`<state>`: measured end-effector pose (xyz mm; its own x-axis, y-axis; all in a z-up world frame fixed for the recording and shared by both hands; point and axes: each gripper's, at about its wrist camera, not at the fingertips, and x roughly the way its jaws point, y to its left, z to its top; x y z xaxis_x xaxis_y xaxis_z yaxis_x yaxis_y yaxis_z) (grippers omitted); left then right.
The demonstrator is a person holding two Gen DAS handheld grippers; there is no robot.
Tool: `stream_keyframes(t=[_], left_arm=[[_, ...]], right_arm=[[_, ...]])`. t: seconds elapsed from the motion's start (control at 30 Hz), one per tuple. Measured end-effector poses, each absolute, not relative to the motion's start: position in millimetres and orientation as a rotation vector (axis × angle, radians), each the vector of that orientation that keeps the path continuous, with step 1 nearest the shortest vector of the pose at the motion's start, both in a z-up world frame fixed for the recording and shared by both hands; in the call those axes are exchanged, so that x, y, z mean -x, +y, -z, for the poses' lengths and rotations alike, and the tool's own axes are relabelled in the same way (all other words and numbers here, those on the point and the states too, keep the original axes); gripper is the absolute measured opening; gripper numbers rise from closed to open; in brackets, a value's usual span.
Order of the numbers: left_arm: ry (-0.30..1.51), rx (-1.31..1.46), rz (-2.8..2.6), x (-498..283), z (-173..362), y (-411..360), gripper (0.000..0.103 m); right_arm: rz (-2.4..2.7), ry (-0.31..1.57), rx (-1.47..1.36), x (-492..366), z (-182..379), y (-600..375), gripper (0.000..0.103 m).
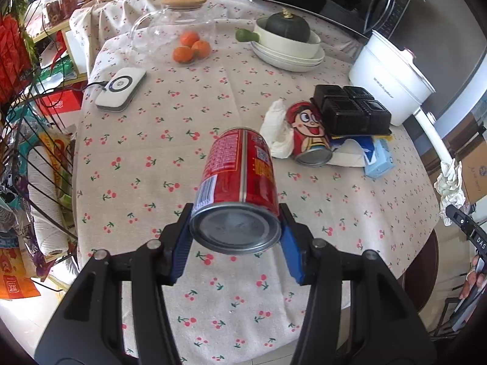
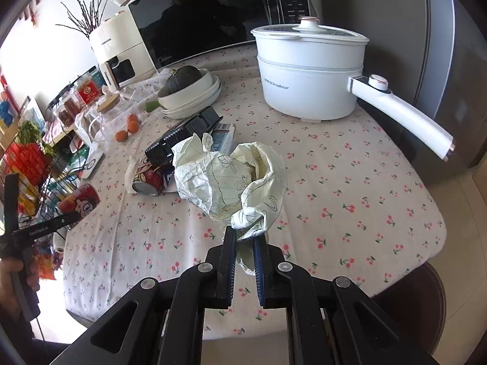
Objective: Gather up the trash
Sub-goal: 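Carry the red can and plastic bag over the brown bin with both grippers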
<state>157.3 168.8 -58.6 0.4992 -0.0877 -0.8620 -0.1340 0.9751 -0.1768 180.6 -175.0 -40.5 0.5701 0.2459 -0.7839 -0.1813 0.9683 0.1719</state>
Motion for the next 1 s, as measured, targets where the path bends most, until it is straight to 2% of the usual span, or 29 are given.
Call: stream_keyframes(t=[0.47,1.0], left_arm=[[1.018,0.035,0.247,-136.2,38.4,24.2,0.054],[1.104,-0.146,0.553,-100.3,71.7,-141.4,0.054]], right_arm=[[-0.166,0.946,-0.113,-110.6,36.1,-275.0,0.011],[-0.038,1.002,-0.181,-54.4,57.6,-373.4,0.012]])
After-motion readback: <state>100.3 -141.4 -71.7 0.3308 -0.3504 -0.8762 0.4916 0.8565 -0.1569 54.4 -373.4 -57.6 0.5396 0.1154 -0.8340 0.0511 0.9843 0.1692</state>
